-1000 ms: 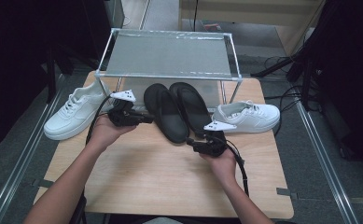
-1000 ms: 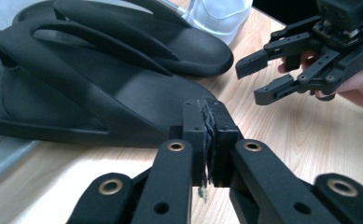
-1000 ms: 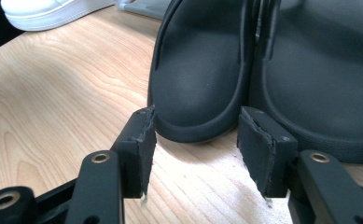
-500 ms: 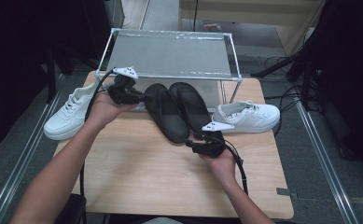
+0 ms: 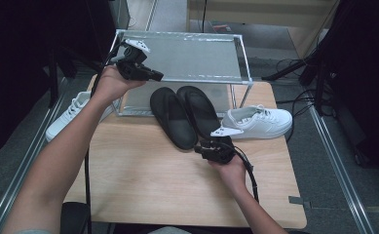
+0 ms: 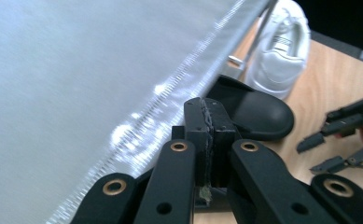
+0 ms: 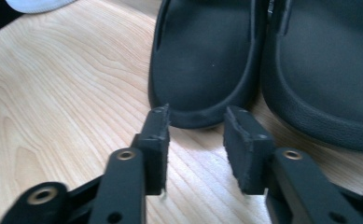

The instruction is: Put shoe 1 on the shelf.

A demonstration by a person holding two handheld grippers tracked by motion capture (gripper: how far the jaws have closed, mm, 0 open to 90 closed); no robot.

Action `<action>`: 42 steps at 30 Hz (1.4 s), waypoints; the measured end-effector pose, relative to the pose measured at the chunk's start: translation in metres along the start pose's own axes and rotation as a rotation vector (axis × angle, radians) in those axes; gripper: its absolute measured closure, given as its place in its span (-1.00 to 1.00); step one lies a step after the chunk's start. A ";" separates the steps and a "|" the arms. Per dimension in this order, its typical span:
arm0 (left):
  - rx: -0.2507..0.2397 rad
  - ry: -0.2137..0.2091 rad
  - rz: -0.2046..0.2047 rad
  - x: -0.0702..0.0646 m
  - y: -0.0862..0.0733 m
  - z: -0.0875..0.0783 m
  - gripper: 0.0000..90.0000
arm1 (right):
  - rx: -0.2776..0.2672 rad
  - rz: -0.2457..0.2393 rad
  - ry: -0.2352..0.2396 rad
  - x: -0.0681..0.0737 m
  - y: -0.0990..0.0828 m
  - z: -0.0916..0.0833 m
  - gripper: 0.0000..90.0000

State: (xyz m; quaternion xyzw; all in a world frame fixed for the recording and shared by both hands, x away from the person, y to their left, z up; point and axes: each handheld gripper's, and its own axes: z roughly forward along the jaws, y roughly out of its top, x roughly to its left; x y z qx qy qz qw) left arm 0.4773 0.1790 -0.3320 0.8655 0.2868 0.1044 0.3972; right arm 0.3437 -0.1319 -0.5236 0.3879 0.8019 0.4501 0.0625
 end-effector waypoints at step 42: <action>0.033 0.021 -0.035 0.035 -0.009 0.020 1.00 | 0.082 -0.073 -0.013 0.013 0.011 0.044 1.00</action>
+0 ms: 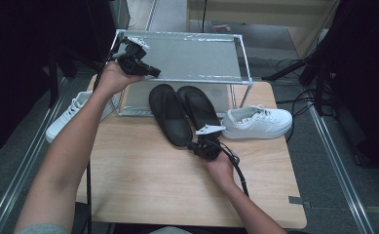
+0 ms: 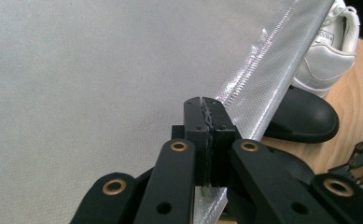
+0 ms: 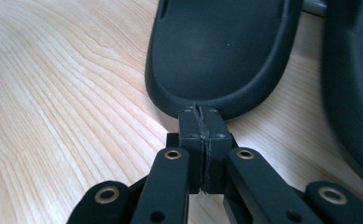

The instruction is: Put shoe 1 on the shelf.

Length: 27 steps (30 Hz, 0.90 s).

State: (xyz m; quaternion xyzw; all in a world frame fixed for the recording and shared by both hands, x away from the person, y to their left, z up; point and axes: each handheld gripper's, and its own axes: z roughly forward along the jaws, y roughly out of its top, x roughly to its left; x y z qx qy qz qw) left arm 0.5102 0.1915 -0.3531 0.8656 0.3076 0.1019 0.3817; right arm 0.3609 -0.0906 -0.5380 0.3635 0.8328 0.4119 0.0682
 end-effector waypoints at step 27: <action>-0.019 0.011 -0.013 -0.002 -0.003 0.000 1.00 | -0.073 0.029 0.003 0.010 0.042 0.034 1.00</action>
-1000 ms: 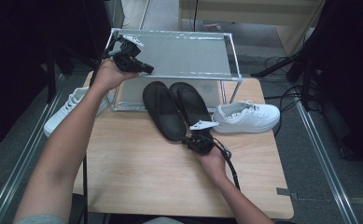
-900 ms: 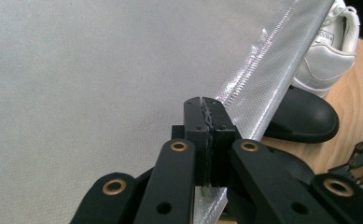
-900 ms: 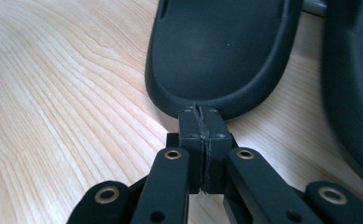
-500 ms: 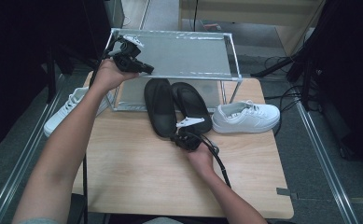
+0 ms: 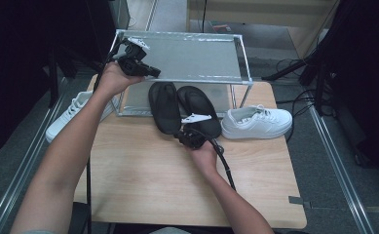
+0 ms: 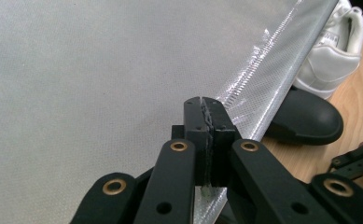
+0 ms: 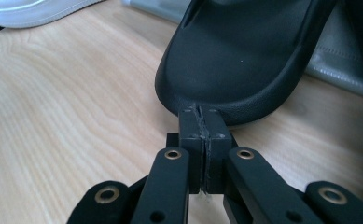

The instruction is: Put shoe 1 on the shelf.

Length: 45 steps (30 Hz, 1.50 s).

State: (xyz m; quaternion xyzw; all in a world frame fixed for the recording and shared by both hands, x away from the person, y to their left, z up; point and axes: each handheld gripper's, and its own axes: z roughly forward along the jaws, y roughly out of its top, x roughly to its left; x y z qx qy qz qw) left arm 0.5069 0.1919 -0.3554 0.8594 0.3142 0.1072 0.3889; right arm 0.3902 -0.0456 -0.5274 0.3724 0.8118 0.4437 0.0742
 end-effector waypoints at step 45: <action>0.033 0.011 0.005 -0.001 0.005 0.001 1.00 | 0.020 0.060 -0.013 -0.001 0.054 0.062 1.00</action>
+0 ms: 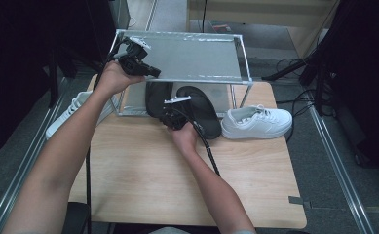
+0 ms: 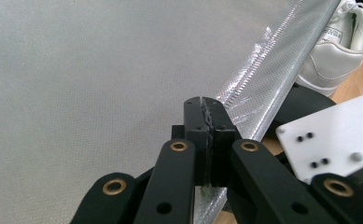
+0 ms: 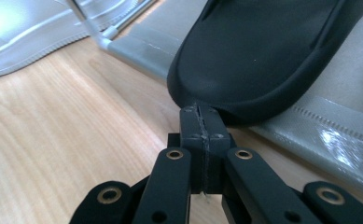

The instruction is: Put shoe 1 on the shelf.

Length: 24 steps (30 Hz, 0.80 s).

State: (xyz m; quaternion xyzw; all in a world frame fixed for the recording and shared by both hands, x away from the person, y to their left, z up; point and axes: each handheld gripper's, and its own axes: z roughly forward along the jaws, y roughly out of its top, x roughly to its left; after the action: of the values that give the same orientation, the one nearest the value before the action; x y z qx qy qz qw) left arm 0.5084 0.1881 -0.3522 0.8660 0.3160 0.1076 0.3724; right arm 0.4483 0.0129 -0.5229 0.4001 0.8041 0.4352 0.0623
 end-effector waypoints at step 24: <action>-0.007 -0.010 -0.005 0.002 -0.001 0.000 0.99 | -0.032 -0.062 0.038 -0.004 -0.027 -0.079 1.00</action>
State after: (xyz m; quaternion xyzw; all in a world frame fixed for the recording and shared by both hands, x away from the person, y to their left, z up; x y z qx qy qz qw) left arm 0.5095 0.1897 -0.3530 0.8643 0.3160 0.1033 0.3774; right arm 0.3998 -0.0491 -0.4952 0.3656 0.8101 0.4535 0.0667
